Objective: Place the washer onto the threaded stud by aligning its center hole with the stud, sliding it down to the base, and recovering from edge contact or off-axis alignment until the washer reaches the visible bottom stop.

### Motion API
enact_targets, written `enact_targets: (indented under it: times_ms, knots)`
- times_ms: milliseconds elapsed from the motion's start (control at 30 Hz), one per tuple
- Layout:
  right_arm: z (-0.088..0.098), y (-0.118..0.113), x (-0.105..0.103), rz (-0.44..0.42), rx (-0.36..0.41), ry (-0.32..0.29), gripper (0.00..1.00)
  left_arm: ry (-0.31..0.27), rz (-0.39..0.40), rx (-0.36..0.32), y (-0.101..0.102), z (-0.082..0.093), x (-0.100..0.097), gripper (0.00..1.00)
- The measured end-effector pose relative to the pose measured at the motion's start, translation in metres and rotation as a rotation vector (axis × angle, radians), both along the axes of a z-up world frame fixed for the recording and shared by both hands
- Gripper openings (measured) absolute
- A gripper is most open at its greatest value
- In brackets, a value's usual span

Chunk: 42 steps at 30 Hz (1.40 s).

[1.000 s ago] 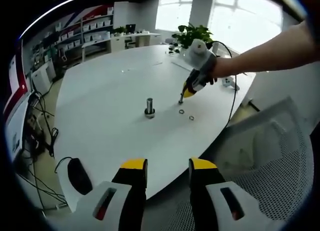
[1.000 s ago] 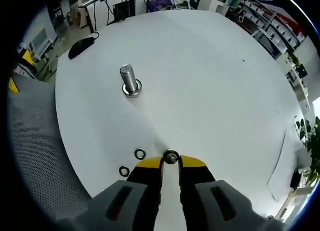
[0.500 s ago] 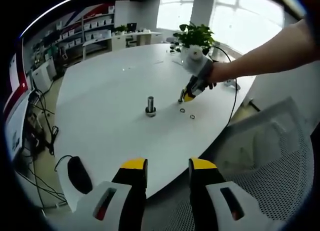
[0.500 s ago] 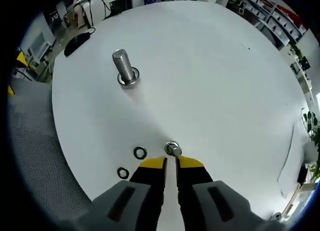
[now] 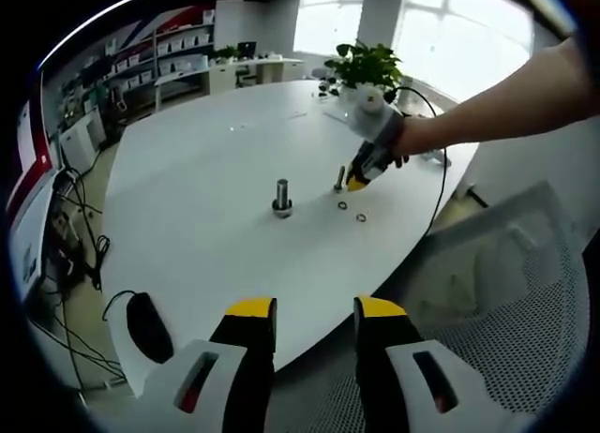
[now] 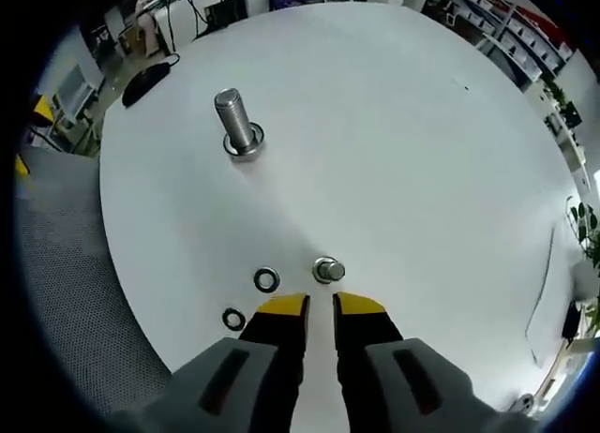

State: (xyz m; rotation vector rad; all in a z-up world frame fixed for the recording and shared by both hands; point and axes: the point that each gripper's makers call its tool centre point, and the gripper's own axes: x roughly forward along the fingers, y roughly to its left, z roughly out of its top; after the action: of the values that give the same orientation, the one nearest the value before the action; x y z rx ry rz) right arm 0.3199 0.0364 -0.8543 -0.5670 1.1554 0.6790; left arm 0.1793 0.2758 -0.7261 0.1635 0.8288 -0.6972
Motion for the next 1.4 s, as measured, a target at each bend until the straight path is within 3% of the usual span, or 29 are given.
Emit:
enact_targets:
  times_ms: [1000, 1400]
  knots:
    - [-0.002, 0.000, -0.054, -0.052, 0.029, 0.049, 0.19, -0.025, -0.010, -0.014, -0.002, 0.005, 0.001, 0.31]
    - [0.007, 0.000, -0.070, -0.097, 0.044, 0.044, 0.22, -0.043, -0.027, -0.023, -0.006, 0.009, 0.001, 0.31]
